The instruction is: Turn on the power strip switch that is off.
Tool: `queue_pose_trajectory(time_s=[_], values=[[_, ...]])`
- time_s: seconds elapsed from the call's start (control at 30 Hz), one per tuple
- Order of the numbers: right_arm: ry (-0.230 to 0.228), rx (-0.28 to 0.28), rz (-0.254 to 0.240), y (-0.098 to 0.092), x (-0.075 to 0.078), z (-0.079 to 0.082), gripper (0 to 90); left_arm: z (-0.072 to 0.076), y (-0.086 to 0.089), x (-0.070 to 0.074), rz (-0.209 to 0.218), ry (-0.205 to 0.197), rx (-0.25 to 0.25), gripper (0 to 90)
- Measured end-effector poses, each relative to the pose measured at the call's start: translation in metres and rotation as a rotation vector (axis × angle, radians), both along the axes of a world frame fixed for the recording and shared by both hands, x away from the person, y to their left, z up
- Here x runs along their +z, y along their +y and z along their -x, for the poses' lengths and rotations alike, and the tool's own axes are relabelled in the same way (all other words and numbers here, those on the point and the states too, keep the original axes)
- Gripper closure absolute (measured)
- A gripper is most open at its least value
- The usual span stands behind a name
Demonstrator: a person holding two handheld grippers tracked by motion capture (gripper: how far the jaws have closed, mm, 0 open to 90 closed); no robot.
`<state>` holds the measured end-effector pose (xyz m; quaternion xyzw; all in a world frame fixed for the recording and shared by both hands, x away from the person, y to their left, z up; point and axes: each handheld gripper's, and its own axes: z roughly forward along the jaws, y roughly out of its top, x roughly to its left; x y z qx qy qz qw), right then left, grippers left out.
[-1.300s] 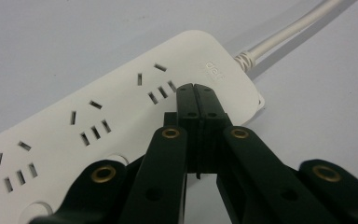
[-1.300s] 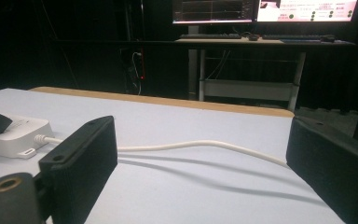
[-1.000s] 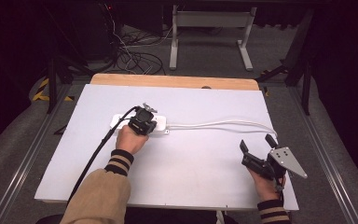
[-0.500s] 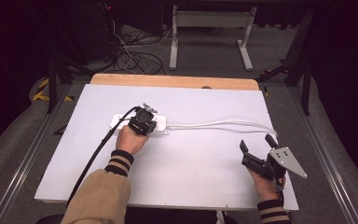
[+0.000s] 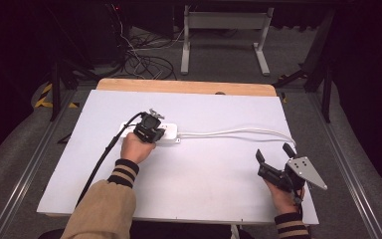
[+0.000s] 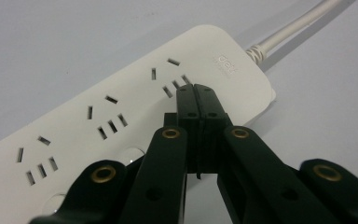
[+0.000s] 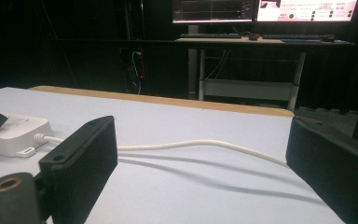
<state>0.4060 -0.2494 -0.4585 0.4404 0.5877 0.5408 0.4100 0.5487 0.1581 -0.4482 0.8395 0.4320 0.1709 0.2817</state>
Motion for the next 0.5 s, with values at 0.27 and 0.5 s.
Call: queue_pose_trajectory(time_s=[0.27, 0.5], values=[[0.003, -0.003, -0.003, -0.0006, -0.0001, -0.0006, 9.6, -0.0007, -0.0002, -0.0007, 0.005, -0.013, 0.003, 90.0], [0.004, -0.005, -0.006, -0.0009, -0.0001, -0.0006, 9.6, -0.0005, 0.0026, -0.0011, 0.040, -0.026, 0.003, 90.0]])
